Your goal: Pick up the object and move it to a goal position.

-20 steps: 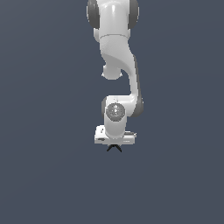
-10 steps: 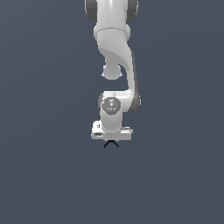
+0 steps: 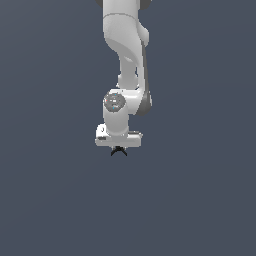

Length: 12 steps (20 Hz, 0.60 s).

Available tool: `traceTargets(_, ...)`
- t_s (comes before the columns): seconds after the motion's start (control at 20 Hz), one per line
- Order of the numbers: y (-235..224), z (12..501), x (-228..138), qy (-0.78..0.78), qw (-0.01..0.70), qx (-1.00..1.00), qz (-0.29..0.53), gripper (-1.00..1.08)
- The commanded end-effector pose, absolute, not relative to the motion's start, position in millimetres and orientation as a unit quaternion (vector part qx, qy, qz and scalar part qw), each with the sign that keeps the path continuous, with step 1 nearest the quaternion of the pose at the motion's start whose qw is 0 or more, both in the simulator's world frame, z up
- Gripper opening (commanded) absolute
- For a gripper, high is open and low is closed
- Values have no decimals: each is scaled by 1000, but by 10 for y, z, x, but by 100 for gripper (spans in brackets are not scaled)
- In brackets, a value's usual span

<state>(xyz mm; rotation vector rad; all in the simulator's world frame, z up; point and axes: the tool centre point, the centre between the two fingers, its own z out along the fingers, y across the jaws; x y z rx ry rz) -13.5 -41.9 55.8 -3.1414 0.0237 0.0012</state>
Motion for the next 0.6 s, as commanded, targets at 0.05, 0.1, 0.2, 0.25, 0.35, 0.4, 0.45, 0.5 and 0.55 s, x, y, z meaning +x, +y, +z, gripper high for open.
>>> traceTargets(0.05,-606,702,-365,8,0,-1000,0,-100)
traceTargets(0.1,-661,745,-433,8,0,-1000,0,-100)
traceTargets(0.2,-768,827,-564,8,0,-1000,0,-100)
traceTargets(0.25,-820,866,-627,8,0,-1000,0,-100)
traceTargets(0.35,-918,942,-744,8,0,-1000,0,-100)
traceTargets(0.4,-966,977,-799,8,0,-1000,0,-100)
traceTargets(0.45,-1010,1010,-851,8,0,-1000,0,-100)
traceTargets(0.5,-1052,1042,-899,8,0,-1000,0,-100)
traceTargets(0.55,-1091,1072,-945,8,0,-1000,0,-100)
